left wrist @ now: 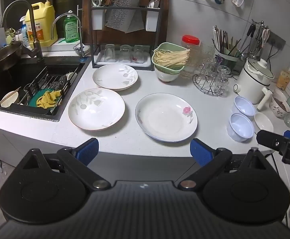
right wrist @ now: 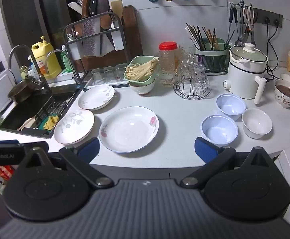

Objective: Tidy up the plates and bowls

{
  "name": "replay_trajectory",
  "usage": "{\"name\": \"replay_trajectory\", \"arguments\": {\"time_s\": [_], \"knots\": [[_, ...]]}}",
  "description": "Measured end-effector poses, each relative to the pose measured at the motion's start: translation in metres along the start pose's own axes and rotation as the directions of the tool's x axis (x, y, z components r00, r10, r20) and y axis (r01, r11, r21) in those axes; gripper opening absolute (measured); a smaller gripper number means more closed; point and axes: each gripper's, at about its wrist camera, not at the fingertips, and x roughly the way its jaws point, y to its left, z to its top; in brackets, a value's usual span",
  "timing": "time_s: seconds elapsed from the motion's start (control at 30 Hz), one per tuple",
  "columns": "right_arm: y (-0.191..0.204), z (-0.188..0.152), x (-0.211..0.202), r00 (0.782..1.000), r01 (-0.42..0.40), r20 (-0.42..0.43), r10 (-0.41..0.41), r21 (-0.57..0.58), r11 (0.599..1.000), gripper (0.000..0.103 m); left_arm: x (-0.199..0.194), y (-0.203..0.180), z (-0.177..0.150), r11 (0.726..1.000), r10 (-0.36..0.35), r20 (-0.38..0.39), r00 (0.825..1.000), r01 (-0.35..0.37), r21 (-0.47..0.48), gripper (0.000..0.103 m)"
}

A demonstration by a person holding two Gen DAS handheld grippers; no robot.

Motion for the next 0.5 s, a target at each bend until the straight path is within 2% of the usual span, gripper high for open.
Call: {"name": "replay_trajectory", "arguments": {"time_s": [0.13, 0.5], "knots": [[-0.0026, 0.0009, -0.0006, 1.0, -0.019, -0.005, 0.019, 0.023, 1.0, 0.103, 0.0004, 0.0002, 0.0, 1.0, 0.004, -0.018, 1.0, -0.004, -0.002, 0.1], [0.0027, 0.001, 0.0058, 1.0, 0.001, -0.011, -0.001, 0.006, 1.0, 0.103, 0.0054, -0.0022, 0.0066, 1.0, 0.006, -0.021, 1.0, -0.006, -0.003, 0.1]]}}
